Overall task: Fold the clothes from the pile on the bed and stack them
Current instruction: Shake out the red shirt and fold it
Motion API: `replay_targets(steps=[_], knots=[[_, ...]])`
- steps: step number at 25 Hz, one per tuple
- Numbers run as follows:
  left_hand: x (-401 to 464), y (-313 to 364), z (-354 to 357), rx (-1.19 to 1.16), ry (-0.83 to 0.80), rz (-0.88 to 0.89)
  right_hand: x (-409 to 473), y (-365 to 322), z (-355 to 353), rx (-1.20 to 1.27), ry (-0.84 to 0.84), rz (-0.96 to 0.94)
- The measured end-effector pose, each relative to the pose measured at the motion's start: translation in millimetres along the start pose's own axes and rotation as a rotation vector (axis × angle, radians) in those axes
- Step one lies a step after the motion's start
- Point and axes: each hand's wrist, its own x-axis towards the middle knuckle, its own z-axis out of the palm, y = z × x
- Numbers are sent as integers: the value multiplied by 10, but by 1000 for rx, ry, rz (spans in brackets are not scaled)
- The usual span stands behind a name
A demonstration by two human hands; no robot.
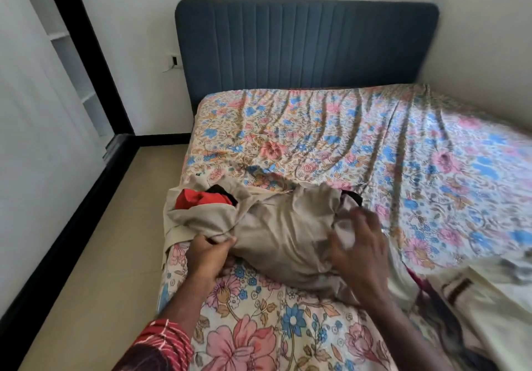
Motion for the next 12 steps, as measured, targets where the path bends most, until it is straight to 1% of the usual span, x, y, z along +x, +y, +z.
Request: replay_targets(steps=[2, 3, 5, 6, 7, 8, 9, 10, 11, 12], knots=[[-85, 30, 8, 189, 68, 73, 456, -103, 93, -46, -145, 207], [-148, 49, 10, 261, 84, 98, 636, -153, 169, -114, -229, 258], [-254, 73, 47, 289, 40, 138, 864, -252, 282, -195, -337, 280], [-335, 106, 64, 283, -21, 153, 918, -297, 261, -137, -339, 254], [-424, 146, 75, 285, -101, 165, 956, -362, 241, -82, -291, 210], [-528, 193, 82, 255, -207, 165, 928, -429, 179, -86, -205, 151], [-622, 234, 70, 173, -324, 135, 791, -477, 74, -41, -118, 80], [-721, 267, 55, 37, -449, 52, 507, -519, -72, 50, -61, -12], [-789, 269, 37, -110, -570, -47, 124, -540, -210, 119, -43, -112], [-823, 244, 30, -230, -658, -125, -300, -520, -319, 110, -103, -203]])
